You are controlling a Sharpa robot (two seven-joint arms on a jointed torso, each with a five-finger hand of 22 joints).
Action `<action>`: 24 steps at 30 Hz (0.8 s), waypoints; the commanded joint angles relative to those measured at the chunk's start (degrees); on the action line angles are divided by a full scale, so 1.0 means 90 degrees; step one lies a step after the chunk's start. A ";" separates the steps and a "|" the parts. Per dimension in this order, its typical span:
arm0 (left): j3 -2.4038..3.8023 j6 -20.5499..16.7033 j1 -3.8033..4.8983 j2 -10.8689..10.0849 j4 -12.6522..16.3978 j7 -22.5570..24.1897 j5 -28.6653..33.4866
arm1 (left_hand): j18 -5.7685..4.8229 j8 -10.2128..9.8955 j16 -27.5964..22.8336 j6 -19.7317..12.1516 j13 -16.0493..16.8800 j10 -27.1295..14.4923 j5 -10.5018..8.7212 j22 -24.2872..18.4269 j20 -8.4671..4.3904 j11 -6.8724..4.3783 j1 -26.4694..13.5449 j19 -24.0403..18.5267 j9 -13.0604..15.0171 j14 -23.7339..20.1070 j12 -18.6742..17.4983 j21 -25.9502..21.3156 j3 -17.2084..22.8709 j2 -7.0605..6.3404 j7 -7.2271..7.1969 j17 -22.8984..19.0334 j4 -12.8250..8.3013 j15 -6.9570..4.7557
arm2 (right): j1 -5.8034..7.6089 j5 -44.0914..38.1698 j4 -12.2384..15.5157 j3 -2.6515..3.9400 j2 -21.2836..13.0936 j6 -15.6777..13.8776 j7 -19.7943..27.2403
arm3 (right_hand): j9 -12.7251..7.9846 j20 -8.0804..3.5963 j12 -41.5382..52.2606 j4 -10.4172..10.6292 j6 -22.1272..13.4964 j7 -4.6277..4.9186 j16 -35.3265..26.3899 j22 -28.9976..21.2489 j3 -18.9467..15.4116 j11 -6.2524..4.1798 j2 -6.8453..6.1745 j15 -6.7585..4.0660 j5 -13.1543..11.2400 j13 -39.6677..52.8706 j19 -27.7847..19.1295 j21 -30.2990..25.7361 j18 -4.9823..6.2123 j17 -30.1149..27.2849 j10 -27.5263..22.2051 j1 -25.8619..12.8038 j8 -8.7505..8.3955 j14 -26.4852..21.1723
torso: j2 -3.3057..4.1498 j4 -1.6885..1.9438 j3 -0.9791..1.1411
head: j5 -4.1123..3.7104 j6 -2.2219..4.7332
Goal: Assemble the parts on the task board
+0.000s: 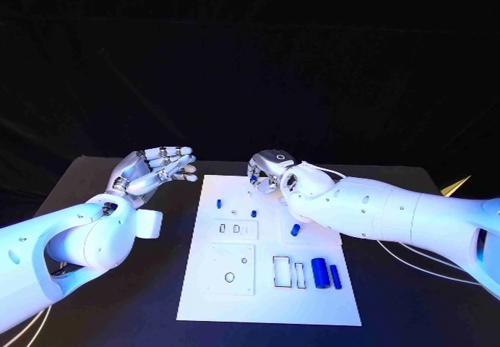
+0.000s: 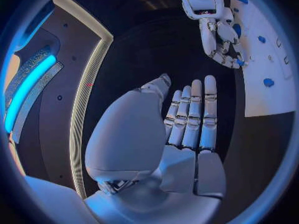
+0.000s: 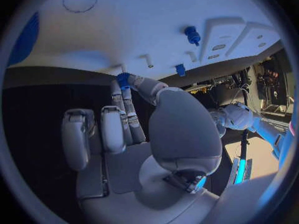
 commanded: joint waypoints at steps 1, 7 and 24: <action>0.0006 0.0110 0.0010 0.0002 0.0005 0.0040 -0.0027 | 0.0108 0.0023 0.0030 -0.0029 0.0002 -0.0052 -0.0031 0.0006 0.0009 0.0009 -0.0023 -0.0052 0.0006 -0.0042 -0.0008 0.0036 0.0036 -0.0012 0.0008 0.0005 0.0001 0.0021 | -0.0040 -0.0012 0.0017 -0.0019 -0.0012 0.0198 0.0019 | 0.0010 0.0037 0.0041 0.0018 -0.0025 -0.0006 -0.0020 0.0800 0.0026 -0.0044 -0.0033 0.0035 0.0041 0.0014 0.0154 -0.0002 0.0018 0.0002 0.0034 -0.0024 -0.0008 0.0193 | 0.0006 0.0002 0.0000 | -0.0008 0.0010; 0.0006 0.0108 0.0010 0.0003 -0.0002 0.0041 -0.0027 | 0.0108 0.0025 0.0037 -0.0027 0.0003 -0.0051 -0.0032 0.0013 0.0010 0.0007 -0.0025 -0.0061 0.0008 -0.0046 -0.0006 0.0047 0.0040 -0.0010 0.0005 0.0014 -0.0001 0.0020 | -0.0048 -0.0011 0.0034 -0.0019 -0.0022 0.0234 0.0022 | 0.0014 0.0037 0.0046 0.0018 -0.0019 -0.0008 -0.0018 0.0799 0.0026 -0.0046 -0.0032 0.0033 0.0040 0.0017 0.0153 -0.0003 0.0018 0.0005 0.0045 -0.0024 -0.0005 0.0194 | 0.0002 0.0009 -0.0002 | -0.0012 -0.0016; 0.0006 0.0120 0.0010 0.0015 -0.0033 0.0041 -0.0027 | 0.0108 0.0025 0.0037 -0.0027 0.0003 -0.0051 -0.0032 0.0013 0.0010 0.0007 -0.0025 -0.0061 0.0008 -0.0046 -0.0006 0.0047 0.0040 -0.0010 0.0005 0.0014 -0.0001 0.0020 | -0.0053 0.0006 -0.0037 -0.0019 -0.0008 0.0110 0.0046 | 0.0033 0.0137 0.0006 0.0086 -0.0382 0.0075 -0.0548 -0.0307 -0.0005 0.0114 -0.0252 0.0150 0.0043 -0.0211 -0.0487 -0.0746 0.0268 -0.0925 -0.0825 -0.0099 -0.0287 -0.0056 | 0.0008 0.0016 -0.0005 | -0.0036 0.0012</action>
